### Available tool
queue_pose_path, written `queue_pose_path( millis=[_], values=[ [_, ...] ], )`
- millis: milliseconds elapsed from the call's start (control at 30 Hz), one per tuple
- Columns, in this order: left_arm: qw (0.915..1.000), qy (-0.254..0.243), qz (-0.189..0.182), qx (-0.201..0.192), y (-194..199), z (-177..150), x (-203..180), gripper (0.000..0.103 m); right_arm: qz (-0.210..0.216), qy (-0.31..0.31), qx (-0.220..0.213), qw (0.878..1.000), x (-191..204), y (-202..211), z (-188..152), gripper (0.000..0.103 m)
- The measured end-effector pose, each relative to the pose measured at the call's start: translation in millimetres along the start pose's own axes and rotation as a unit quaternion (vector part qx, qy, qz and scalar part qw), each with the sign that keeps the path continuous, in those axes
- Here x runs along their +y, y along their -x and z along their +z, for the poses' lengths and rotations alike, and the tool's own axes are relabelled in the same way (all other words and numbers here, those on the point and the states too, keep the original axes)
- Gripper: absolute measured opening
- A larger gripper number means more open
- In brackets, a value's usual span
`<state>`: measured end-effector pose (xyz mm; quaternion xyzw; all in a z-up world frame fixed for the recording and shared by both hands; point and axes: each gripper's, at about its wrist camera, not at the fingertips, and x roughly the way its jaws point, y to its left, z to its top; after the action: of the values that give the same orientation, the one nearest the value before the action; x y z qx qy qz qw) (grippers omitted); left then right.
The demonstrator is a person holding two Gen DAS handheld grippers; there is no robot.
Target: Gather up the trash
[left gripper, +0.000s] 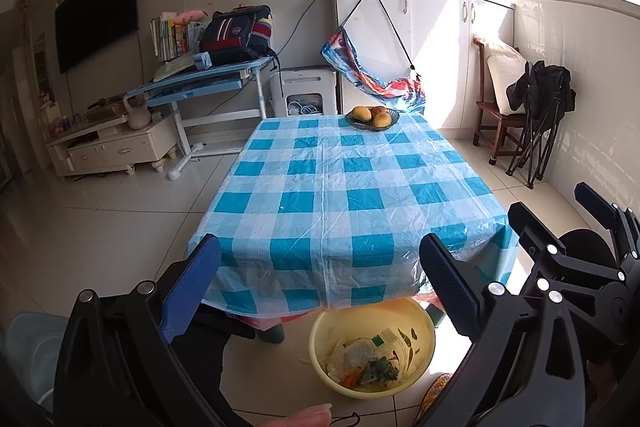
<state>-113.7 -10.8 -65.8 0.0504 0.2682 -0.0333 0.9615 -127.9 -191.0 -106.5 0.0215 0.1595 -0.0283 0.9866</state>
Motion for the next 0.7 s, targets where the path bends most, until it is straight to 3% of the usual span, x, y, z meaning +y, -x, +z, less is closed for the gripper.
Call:
queue_pose_path(
  millis=[700],
  values=[
    [1.0,-0.005,0.005,0.001,-1.3,-0.9,-2.0,0.096,0.0,0.0,0.001,1.0,-0.8,-0.9,2.3,0.096]
  ],
)
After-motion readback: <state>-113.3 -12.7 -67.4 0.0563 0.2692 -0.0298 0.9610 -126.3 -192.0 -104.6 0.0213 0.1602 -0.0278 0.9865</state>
